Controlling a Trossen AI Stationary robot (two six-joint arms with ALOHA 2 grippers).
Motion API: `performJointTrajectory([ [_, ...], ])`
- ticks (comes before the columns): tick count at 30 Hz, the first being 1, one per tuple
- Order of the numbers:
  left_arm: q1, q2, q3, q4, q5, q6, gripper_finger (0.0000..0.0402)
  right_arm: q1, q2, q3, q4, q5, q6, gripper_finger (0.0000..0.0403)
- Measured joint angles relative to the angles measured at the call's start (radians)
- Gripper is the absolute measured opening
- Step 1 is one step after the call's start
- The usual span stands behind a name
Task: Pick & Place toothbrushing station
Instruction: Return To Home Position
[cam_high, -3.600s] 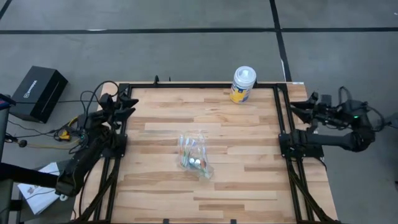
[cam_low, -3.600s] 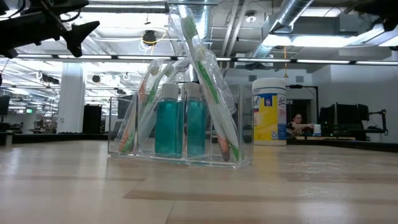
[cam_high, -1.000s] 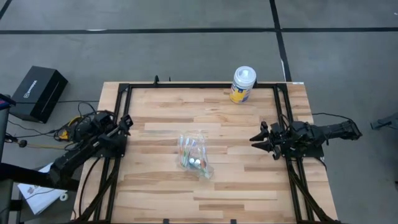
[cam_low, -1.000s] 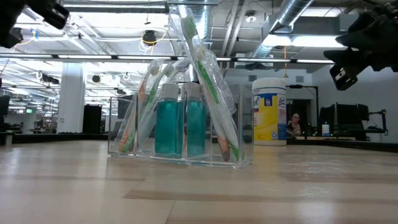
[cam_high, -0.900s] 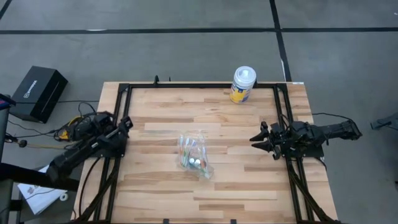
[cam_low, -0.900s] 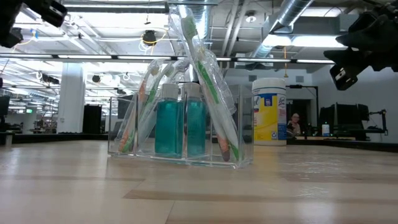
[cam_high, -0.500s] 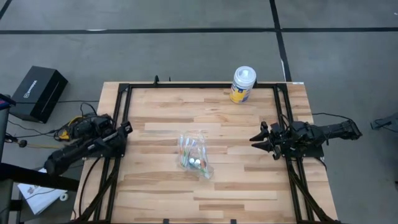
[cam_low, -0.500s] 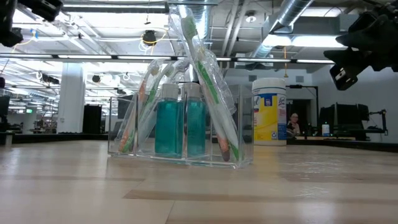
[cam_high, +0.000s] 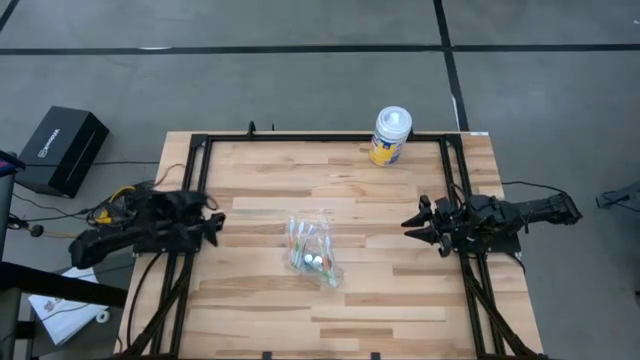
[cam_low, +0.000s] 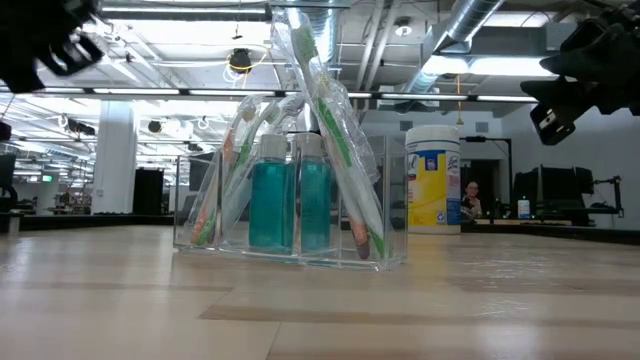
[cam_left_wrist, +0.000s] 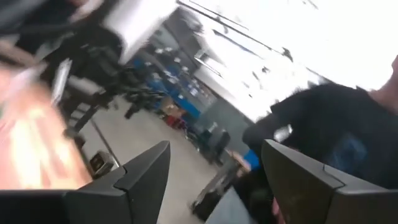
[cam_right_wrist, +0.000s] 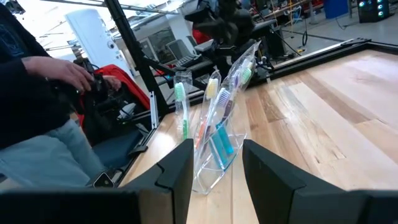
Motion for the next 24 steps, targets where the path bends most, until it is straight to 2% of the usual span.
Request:
performJointTrajectory([
  [2, -0.022, 0.0, 0.0, -0.093, -0.028, 0.007, 0.0249, 0.0, 0.0, 0.0, 0.0, 0.0, 0.0, 0.0128],
  [9, -0.098, 0.0, 0.0, -0.107, -0.02, 0.01, 0.0249, 0.0, 0.0, 0.0, 0.0, 0.0, 0.0, 0.0128],
  [12, -0.113, 0.0, 0.0, -0.145, -0.066, 0.05, 0.0249, 0.0, 0.0, 0.0, 0.0, 0.0, 0.0, 0.0128],
  [15, -0.163, 0.0, 0.0, -0.202, -0.223, 0.337, 0.0247, 0.0, 0.0, 0.0, -0.001, 0.0, 0.0, 0.0128],
  [19, -0.289, 0.0, 0.0, -0.215, -0.586, 0.874, 0.0242, 0.0, 0.0, 0.0, -0.001, 0.0, 0.0, 0.0128],
  [21, -0.345, 0.0, 0.0, -0.209, -0.734, 1.015, 0.0242, 0.0, 0.0, 0.0, -0.001, 0.0, 0.0, 0.0128],
  [24, -0.412, 0.0, 0.0, -0.187, -0.892, 1.137, 0.0243, 0.0, 0.0, 0.0, -0.001, 0.0, 0.0, 0.0128],
])
